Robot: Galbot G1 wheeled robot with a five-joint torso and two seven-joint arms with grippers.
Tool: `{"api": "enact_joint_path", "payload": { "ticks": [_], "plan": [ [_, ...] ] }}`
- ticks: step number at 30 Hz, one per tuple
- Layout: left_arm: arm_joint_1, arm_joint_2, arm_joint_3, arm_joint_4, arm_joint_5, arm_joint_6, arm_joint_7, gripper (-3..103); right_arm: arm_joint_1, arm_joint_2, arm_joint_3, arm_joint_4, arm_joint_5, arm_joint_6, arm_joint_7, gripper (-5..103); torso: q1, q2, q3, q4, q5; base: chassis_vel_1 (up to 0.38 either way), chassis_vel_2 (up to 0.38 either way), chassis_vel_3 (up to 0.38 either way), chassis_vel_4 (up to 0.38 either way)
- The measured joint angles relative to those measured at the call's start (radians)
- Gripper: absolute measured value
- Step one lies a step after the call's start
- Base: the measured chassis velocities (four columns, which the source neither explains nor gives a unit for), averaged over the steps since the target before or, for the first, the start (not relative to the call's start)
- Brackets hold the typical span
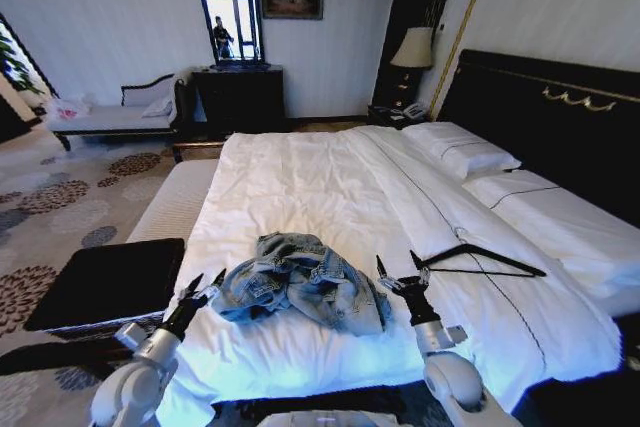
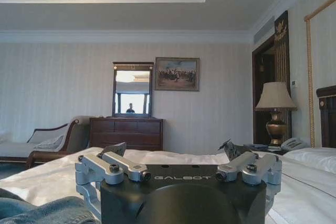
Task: Pick up the clothes from the bed and hang them on the clothes hanger.
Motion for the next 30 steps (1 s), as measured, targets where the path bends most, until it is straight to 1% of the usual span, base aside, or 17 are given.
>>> {"api": "enact_joint_path", "payload": {
  "ticks": [2, 4, 6, 7, 9, 13, 14, 16, 19, 21, 22, 23, 24, 25, 28, 29, 30],
  "plan": [
    [-0.022, 0.001, 0.012, 0.041, 0.001, 0.002, -0.002, 100, 0.004, -0.001, -0.002, -0.005, 0.002, 0.01, 0.008, 100, 0.0, 0.0, 0.0, 0.0, 0.0005, 0.0, 0.0, 0.0, 0.0],
    [-0.027, 0.001, 0.016, 0.05, 0.001, 0.003, -0.002, 100, 0.005, -0.001, -0.002, -0.007, 0.003, 0.012, 0.011, 100, 0.0, 0.0, 0.0, 0.0002, 0.0005, 0.0, 0.0, 0.0, 0.0],
    [-0.042, -0.001, 0.038, 0.075, 0.006, 0.005, 0.01, 100, 0.008, -0.001, -0.004, -0.016, 0.004, 0.014, 0.016, 100, 0.0, 0.0, 0.0, 0.0, 0.0011, 0.0, 0.0, 0.0, 0.0],
    [-0.046, -0.003, 0.044, 0.081, 0.008, 0.005, 0.013, 103, 0.008, -0.001, -0.004, -0.019, 0.003, 0.015, 0.016, 100, 0.0, 0.0, 0.0, 0.0, 0.0012, 0.0, 0.0, 0.0, 0.0],
    [-0.053, -0.006, 0.053, 0.09, 0.012, 0.005, 0.018, 103, 0.009, 0.0, -0.004, -0.023, 0.002, 0.016, 0.018, 100, 0.0, 0.0, 0.0, 0.0, 0.0011, 0.0, 0.0, 0.0, 0.0],
    [-0.082, -0.027, 0.097, 0.13, 0.032, 0.01, 0.029, 97, 0.009, -0.002, -0.005, -0.03, 0.001, 0.018, 0.021, 100, 0.0, 0.0, 0.0, -0.0001, 0.0008, 0.0, 0.0, 0.0, 0.0],
    [-0.086, -0.03, 0.103, 0.137, 0.035, 0.01, 0.03, 93, 0.009, -0.005, -0.005, -0.03, 0.001, 0.019, 0.021, 100, 0.0, 0.0, 0.0, -0.0001, 0.0008, 0.0, 0.0, 0.0, 0.0],
    [-0.089, -0.033, 0.107, 0.142, 0.037, 0.01, 0.031, 93, 0.009, -0.007, -0.005, -0.031, 0.002, 0.019, 0.021, 100, 0.0, 0.0, 0.0, -0.0001, 0.0008, 0.0, 0.0, 0.0, 0.0],
    [-0.101, -0.045, 0.119, 0.157, 0.047, 0.01, 0.038, 78, 0.008, -0.014, -0.001, -0.035, 0.002, 0.023, 0.021, 100, 0.0, 0.0, 0.0, -0.0001, 0.0009, 0.0, 0.0, 0.0, 0.0],
    [-0.104, -0.049, 0.121, 0.16, 0.05, 0.01, 0.04, 78, 0.008, -0.016, 0.0, -0.036, 0.003, 0.024, 0.021, 100, 0.0, 0.0, 0.0, -0.0001, 0.0009, 0.0, 0.0, 0.0, 0.0],
    [-0.107, -0.057, 0.123, 0.163, 0.052, 0.008, 0.042, 68, 0.01, -0.02, 0.0, -0.038, 0.004, 0.025, 0.021, 100, 0.0, 0.0, 0.0, -0.0001, 0.001, 0.0, 0.0, 0.0, 0.0],
    [-0.108, -0.063, 0.123, 0.164, 0.053, 0.007, 0.043, 68, 0.013, -0.022, -0.001, -0.04, 0.005, 0.026, 0.021, 100, 0.0, 0.0, 0.0, -0.0001, 0.0009, 0.0, 0.0, 0.0, 0.0],
    [-0.108, -0.067, 0.123, 0.164, 0.053, 0.006, 0.045, 62, 0.016, -0.024, -0.002, -0.043, 0.007, 0.026, 0.022, 100, 0.0, 0.0, 0.0, -0.0001, 0.0009, 0.0, 0.0, 0.0, 0.0],
    [-0.108, -0.067, 0.123, 0.164, 0.053, 0.006, 0.045, 62, 0.016, -0.024, -0.002, -0.043, 0.007, 0.026, 0.022, 100, 0.0, 0.0, 0.0, -0.0001, 0.0009, 0.0, 0.0, 0.0, 0.0],
    [-0.103, -0.076, 0.122, 0.164, 0.054, 0.003, 0.051, 45, 0.026, -0.028, -0.009, -0.049, 0.024, 0.026, 0.025, 100, 0.0, 0.0, 0.0, -0.0001, 0.0009, 0.0, 0.0, 0.0, 0.0],
    [-0.101, -0.077, 0.121, 0.164, 0.054, 0.003, 0.054, 45, 0.029, -0.031, -0.012, -0.05, 0.033, 0.025, 0.029, 100, 0.0, 0.0, 0.0, -0.0001, 0.0009, 0.0, 0.0, 0.0, 0.0],
    [-0.1, -0.077, 0.12, 0.164, 0.054, 0.002, 0.056, 40, 0.033, -0.034, -0.016, -0.05, 0.043, 0.022, 0.034, 100, 0.0, 0.0, 0.0, -0.0001, 0.0009, 0.0, 0.0, 0.0, 0.0]
  ]
}}
